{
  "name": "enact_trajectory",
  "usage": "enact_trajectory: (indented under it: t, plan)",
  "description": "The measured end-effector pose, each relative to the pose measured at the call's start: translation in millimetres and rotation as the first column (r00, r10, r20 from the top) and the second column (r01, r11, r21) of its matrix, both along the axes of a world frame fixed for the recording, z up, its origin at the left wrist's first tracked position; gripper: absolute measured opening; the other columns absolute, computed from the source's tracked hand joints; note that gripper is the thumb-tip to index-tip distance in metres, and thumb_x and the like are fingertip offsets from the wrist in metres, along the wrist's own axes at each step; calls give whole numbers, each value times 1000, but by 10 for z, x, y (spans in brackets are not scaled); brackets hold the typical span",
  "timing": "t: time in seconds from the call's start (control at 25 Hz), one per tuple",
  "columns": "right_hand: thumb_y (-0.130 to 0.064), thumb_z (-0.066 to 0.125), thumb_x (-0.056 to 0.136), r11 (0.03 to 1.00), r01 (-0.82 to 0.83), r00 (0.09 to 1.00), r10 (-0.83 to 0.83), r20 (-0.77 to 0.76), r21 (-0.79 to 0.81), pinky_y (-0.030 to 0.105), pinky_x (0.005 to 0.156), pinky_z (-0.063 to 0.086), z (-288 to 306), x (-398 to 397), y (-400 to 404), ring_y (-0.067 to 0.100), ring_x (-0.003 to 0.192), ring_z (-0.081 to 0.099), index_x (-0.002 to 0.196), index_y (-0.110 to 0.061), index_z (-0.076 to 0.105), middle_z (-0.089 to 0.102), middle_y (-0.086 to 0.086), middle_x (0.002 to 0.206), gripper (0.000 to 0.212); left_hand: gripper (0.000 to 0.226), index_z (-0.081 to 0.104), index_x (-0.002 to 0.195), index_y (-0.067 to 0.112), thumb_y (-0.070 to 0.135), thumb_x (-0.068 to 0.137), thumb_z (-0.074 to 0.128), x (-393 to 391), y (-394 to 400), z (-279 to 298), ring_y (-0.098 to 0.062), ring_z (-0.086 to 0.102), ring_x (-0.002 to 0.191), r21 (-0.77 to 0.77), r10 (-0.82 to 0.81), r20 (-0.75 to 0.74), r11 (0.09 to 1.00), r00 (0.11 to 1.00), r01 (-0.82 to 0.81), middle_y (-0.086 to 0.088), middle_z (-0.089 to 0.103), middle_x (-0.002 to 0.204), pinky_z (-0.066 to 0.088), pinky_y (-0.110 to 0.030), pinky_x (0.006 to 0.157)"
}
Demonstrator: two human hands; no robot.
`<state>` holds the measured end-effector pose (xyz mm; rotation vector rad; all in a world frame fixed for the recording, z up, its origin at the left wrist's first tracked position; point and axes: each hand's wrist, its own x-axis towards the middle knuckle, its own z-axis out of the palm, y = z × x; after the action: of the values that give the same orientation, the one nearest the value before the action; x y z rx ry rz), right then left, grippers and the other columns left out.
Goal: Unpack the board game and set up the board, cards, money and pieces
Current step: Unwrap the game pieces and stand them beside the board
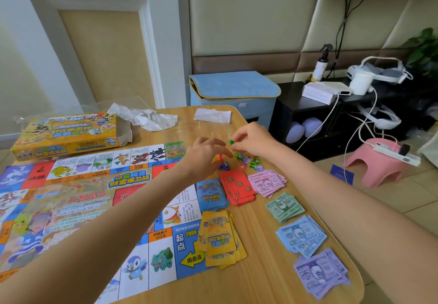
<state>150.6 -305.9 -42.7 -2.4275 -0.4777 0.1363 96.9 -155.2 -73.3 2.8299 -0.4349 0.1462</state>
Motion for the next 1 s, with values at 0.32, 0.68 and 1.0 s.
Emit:
enact_trajectory:
  t: [0.32,0.68,1.0]
  plan:
    - [-15,69,82,993,-97,995,97,-11,-69,15,59,37,-315,110,198,12,81,52,98,-10,71,60,-2,90,17,25,66,114,25,26,90,58,102,175,-124,-22,33,125,64,5,25,998,1000,-7,2,49,133,33,-30,101]
    - [-16,68,84,996,2,999,-6,-44,-89,29,89,46,-74,369,-488,13,96,60,89,-17,70,66,-1,95,6,25,68,103,16,6,89,50,118,78,4,-22,50,112,-210,89,124,976,988,-61,-3,58,120,39,-31,95]
    - [-52,64,79,872,-253,967,223,-120,-418,41,109,26,-368,316,-312,29,132,29,137,-36,43,38,9,138,64,38,63,116,19,4,89,41,58,-164,-104,-19,47,118,-66,17,62,998,998,-13,3,57,127,32,-35,103]
